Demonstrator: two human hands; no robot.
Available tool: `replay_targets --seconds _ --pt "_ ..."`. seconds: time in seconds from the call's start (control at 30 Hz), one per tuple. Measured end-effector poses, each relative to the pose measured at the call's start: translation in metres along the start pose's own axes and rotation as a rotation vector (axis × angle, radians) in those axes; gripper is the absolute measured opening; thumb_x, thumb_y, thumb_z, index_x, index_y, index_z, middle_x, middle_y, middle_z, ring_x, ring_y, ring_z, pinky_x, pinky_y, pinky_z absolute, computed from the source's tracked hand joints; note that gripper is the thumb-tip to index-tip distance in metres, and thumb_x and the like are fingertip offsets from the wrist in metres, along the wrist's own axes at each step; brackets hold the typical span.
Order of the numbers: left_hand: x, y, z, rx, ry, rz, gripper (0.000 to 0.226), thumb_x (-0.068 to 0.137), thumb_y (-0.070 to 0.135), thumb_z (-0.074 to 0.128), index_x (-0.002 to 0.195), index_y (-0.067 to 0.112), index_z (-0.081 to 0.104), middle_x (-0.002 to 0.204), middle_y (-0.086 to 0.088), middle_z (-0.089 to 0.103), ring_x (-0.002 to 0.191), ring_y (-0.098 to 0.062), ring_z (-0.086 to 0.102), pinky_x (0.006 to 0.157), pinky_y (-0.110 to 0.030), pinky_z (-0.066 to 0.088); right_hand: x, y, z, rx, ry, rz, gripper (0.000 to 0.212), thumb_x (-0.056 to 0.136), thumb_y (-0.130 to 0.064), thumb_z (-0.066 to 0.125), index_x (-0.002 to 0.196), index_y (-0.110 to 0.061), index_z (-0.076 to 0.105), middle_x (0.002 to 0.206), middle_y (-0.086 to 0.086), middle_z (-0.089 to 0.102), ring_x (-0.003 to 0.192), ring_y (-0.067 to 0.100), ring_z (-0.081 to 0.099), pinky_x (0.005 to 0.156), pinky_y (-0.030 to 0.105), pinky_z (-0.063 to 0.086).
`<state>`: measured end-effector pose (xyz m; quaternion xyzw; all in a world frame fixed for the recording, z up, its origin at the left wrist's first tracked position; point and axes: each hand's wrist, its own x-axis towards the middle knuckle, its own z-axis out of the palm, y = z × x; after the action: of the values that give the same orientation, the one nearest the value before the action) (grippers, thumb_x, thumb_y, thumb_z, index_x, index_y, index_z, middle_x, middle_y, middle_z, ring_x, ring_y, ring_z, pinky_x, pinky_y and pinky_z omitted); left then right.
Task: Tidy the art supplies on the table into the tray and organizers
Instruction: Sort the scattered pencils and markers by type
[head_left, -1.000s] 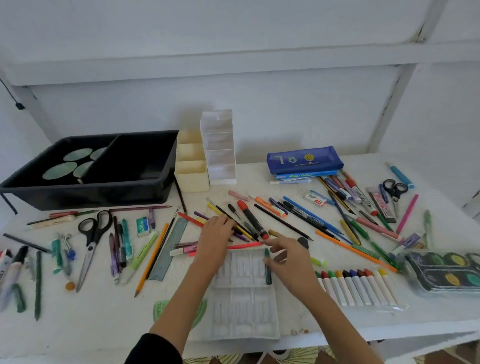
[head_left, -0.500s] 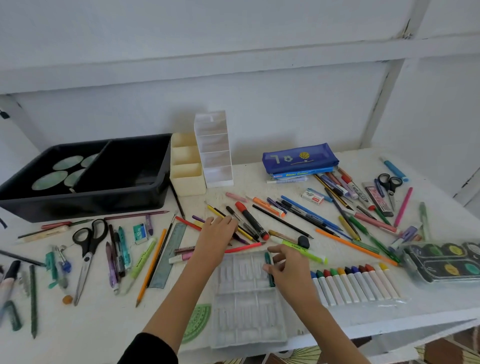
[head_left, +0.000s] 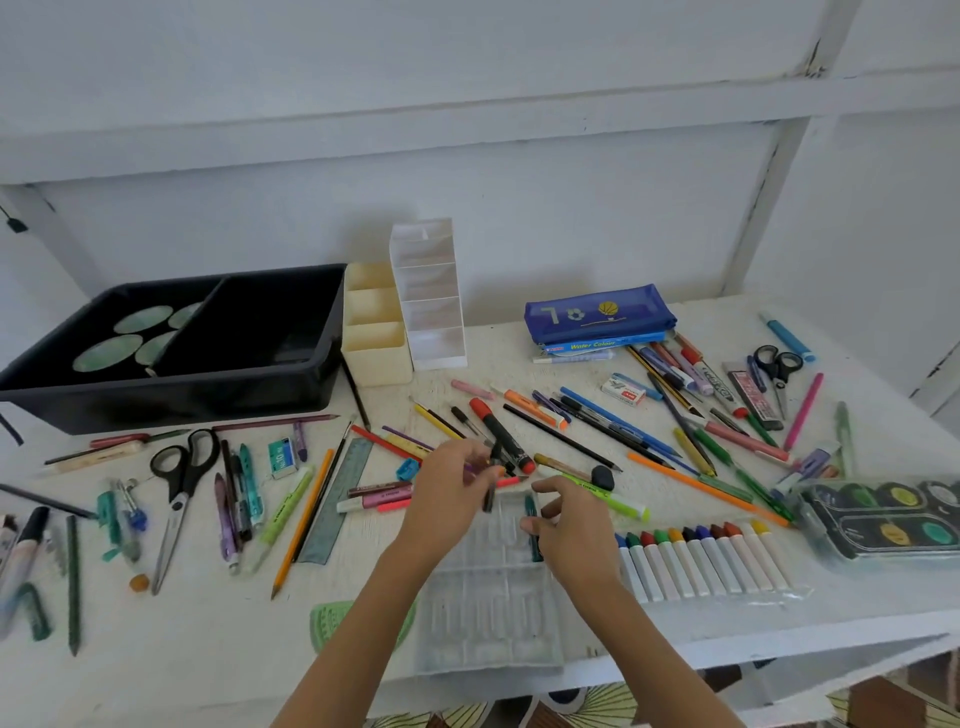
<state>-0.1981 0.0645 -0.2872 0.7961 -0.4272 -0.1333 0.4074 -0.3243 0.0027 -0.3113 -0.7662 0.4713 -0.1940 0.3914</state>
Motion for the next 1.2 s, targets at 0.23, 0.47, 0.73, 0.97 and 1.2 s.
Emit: replay_targets --seconds 0.23,0.47,0.73,0.97,1.2 --pt "-0.03 0.004 0.025 -0.131 -0.042 -0.205 0.009 0.083 0.021 0.07 0.088 0.016 0.065 0.074 0.003 0.061 0.07 -0.011 0.059 0.067 -0.022 0.051 0.006 0.004 -0.006 0.006 -0.012 -0.064 0.034 0.08 -0.015 0.074 0.114 -0.015 0.065 0.075 -0.004 0.057 0.062 -0.001 0.052 0.054 0.008 0.038" --pt "-0.039 -0.002 0.046 -0.009 0.119 -0.127 0.027 0.084 0.024 0.068 0.105 0.008 0.063 0.096 0.001 0.043 0.074 -0.007 0.044 0.067 -0.012 0.04 0.015 0.01 -0.009 -0.001 -0.085 -0.11 0.032 0.082 -0.007 0.07 0.113 -0.01 0.066 0.099 0.006 0.069 0.075 0.008 0.058 0.068 0.015 0.045" --pt "-0.06 -0.021 0.051 0.328 0.061 0.213 0.064 0.094 0.057 0.008 0.14 0.025 0.04 0.149 0.013 0.025 0.143 -0.012 0.008 0.111 -0.015 -0.012 -0.003 0.028 -0.012 -0.303 -0.072 -0.406 0.039 0.089 -0.017 0.063 0.127 -0.012 0.058 0.127 0.004 0.06 0.118 0.02 0.05 0.099 0.027 0.035" --pt "-0.061 -0.034 0.06 0.575 -0.001 0.206 0.048 0.102 0.036 0.018 0.139 0.021 0.044 0.149 0.003 0.034 0.142 -0.021 0.012 0.115 -0.034 -0.002 -0.01 0.035 -0.003 -0.639 0.112 -0.63 0.023 0.08 -0.03 0.064 0.098 -0.02 0.075 0.104 -0.005 0.072 0.105 0.018 0.066 0.074 0.034 0.055" --pt "-0.059 -0.029 0.063 0.572 -0.1 0.11 0.052 0.103 0.036 0.004 0.136 0.025 0.042 0.143 -0.003 0.044 0.138 -0.024 0.026 0.111 -0.04 0.004 -0.008 0.031 -0.005 -0.629 0.016 -0.564 0.033 0.077 -0.023 0.057 0.105 -0.018 0.072 0.11 -0.002 0.07 0.111 0.018 0.063 0.084 0.034 0.052"
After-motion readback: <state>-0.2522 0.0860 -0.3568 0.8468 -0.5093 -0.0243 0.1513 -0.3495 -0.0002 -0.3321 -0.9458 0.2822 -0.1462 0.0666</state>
